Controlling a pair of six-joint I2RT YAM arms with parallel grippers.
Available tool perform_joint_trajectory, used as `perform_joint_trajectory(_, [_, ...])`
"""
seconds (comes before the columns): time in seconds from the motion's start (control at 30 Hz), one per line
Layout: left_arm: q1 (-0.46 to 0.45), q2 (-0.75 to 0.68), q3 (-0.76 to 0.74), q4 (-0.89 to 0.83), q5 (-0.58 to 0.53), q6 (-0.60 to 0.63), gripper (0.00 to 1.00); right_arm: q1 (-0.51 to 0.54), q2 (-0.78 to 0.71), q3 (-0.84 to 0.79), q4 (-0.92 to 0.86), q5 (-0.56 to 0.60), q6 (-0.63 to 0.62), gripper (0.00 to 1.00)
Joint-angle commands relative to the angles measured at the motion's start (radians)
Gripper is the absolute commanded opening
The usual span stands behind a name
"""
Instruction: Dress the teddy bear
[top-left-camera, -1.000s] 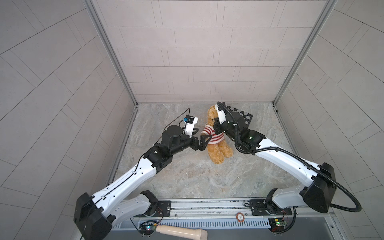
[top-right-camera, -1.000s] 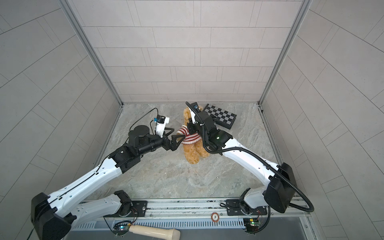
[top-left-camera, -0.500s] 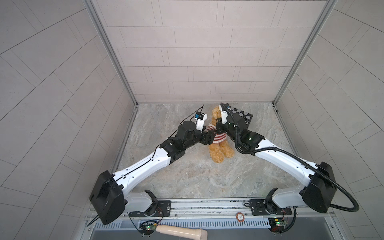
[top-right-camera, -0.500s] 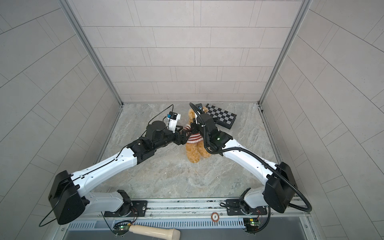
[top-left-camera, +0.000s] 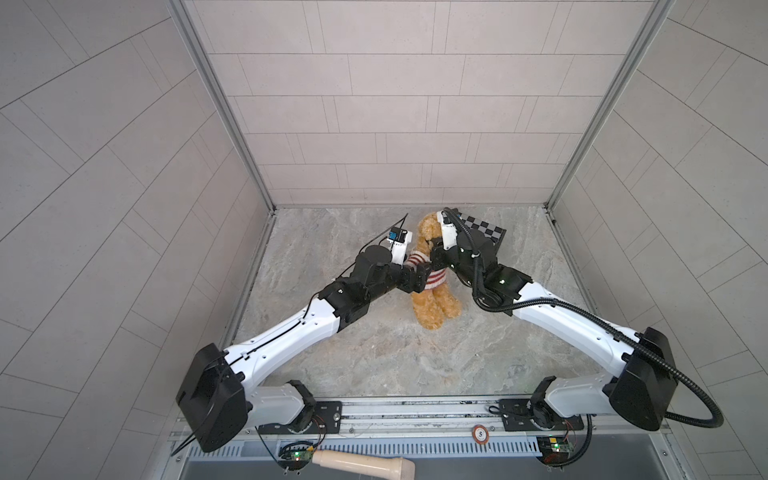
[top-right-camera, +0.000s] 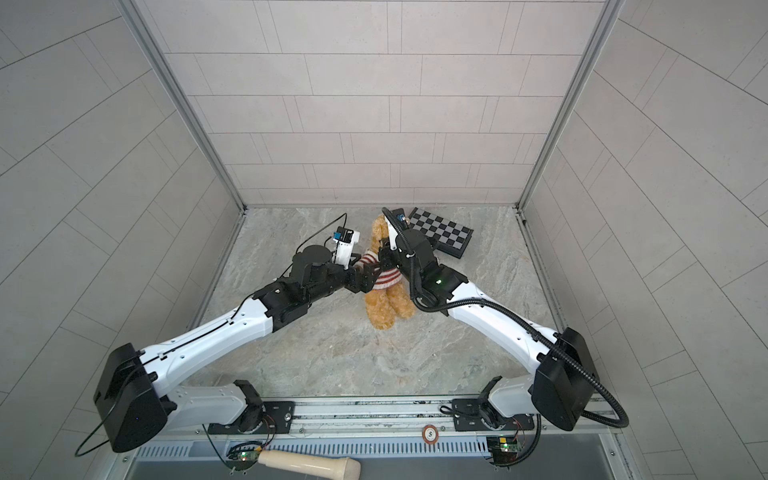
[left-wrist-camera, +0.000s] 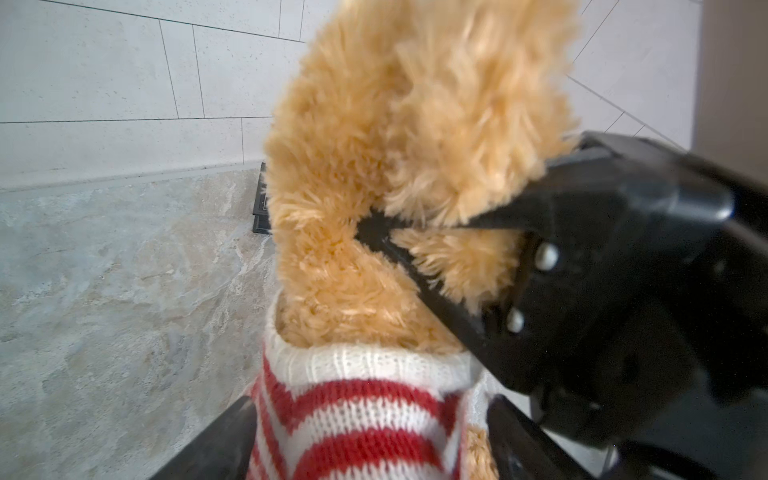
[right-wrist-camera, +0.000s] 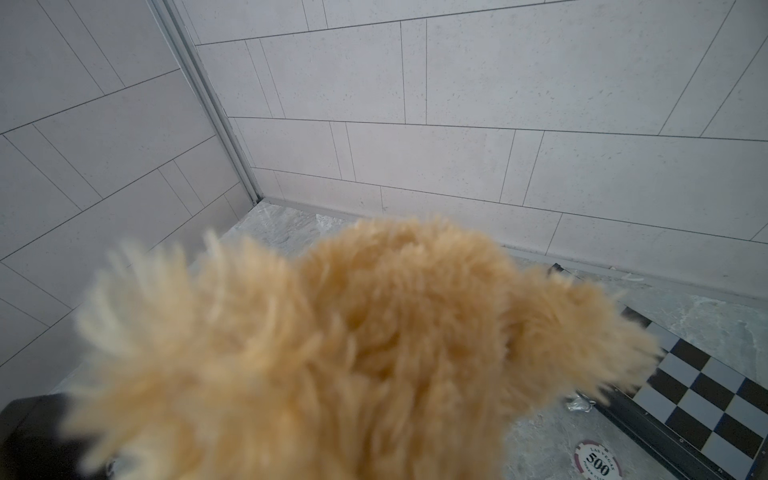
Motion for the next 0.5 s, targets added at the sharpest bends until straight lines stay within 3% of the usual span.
perform_joint_trajectory(0.0, [-0.008,0.003,-0.004,0.012,0.013,0.015,0.94,0.0,-0.026,0.013,0.054,-0.014,0.026,0.0])
perform_joint_trajectory(0.1, [-0.009,0.025,0.002,0.029,0.033,0.019,0.84,0.0,-0.019,0.025,0.059,-0.046,0.031,0.0])
perform_joint_trajectory(0.37, [-0.002,0.033,0.019,0.079,0.075,0.002,0.22,-0.002,-0.031,0.047,0.05,-0.123,0.059,0.0])
perform_joint_trajectory(0.4, [0.006,0.024,0.018,0.077,0.097,0.003,0.18,-0.001,-0.039,0.044,0.054,-0.143,0.051,0.06])
perform_joint_trajectory(0.47, [0.045,-0.009,0.003,0.074,0.162,-0.004,0.08,-0.001,-0.079,-0.005,0.126,-0.174,0.026,0.3])
